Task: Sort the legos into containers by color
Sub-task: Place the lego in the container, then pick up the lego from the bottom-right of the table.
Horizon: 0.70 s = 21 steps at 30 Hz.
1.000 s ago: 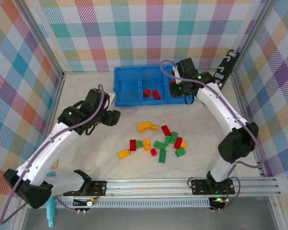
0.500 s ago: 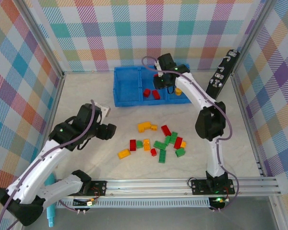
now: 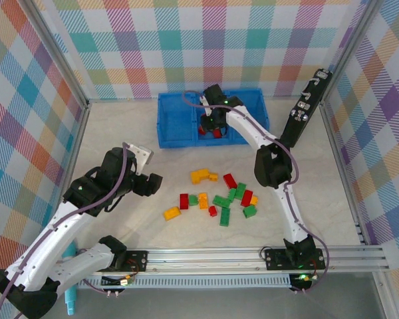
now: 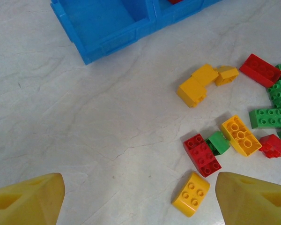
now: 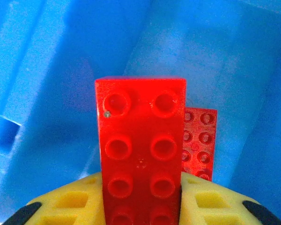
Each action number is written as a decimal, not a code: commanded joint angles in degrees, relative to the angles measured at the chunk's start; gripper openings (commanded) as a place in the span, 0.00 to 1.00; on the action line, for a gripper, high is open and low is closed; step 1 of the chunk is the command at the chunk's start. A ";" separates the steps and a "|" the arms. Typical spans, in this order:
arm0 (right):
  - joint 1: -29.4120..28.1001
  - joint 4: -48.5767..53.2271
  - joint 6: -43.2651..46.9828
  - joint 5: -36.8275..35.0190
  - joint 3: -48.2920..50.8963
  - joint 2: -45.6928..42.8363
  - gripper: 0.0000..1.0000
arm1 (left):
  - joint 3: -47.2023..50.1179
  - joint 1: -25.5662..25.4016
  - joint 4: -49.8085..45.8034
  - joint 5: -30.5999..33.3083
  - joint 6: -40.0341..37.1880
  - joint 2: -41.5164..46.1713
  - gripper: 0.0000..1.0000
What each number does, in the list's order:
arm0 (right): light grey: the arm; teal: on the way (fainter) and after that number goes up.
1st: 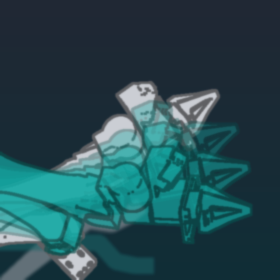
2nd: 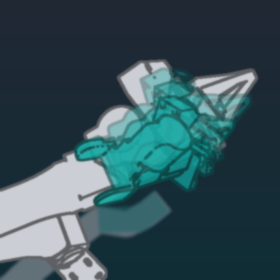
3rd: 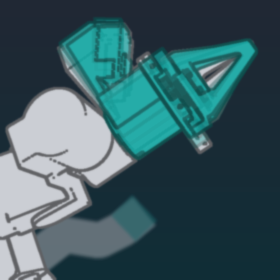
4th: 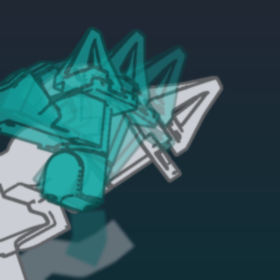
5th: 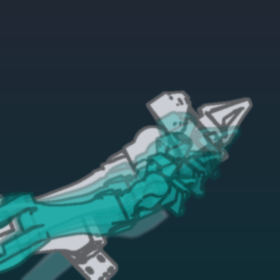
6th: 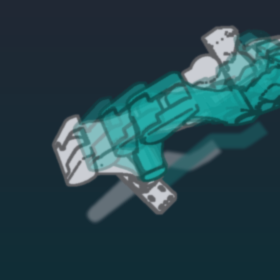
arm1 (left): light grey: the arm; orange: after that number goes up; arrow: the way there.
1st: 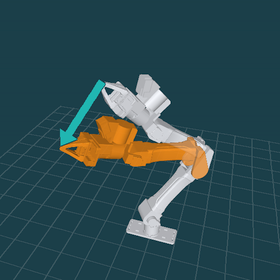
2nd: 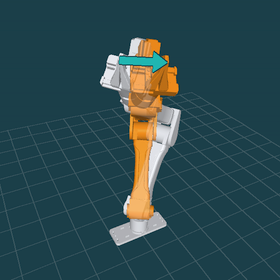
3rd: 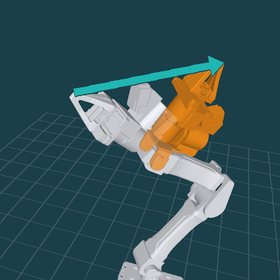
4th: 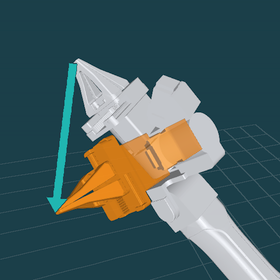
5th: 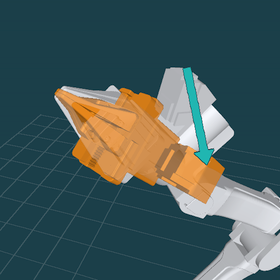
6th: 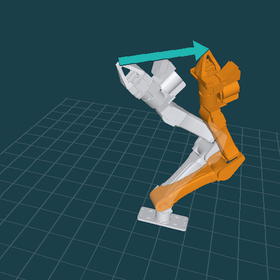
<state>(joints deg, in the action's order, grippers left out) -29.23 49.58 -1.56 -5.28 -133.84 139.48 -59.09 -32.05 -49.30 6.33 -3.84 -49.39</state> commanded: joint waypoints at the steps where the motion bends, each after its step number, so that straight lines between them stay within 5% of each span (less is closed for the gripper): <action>1: -0.38 1.63 1.89 0.72 -1.89 -0.85 0.40 | 0.29 0.24 1.27 -1.49 -0.82 0.55 0.84; 12: -1.27 6.43 0.49 -0.68 14.79 -19.74 0.64 | -0.88 0.24 1.30 -1.38 -1.17 -1.54 0.84; 21: -0.74 13.45 -27.81 -7.81 52.29 -47.59 0.69 | -3.46 0.24 1.16 -2.51 -1.79 -6.64 0.83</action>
<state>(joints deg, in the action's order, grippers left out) -30.09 57.28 -15.51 -10.72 -88.58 95.33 -60.10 -32.05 -48.95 4.99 -4.43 -54.98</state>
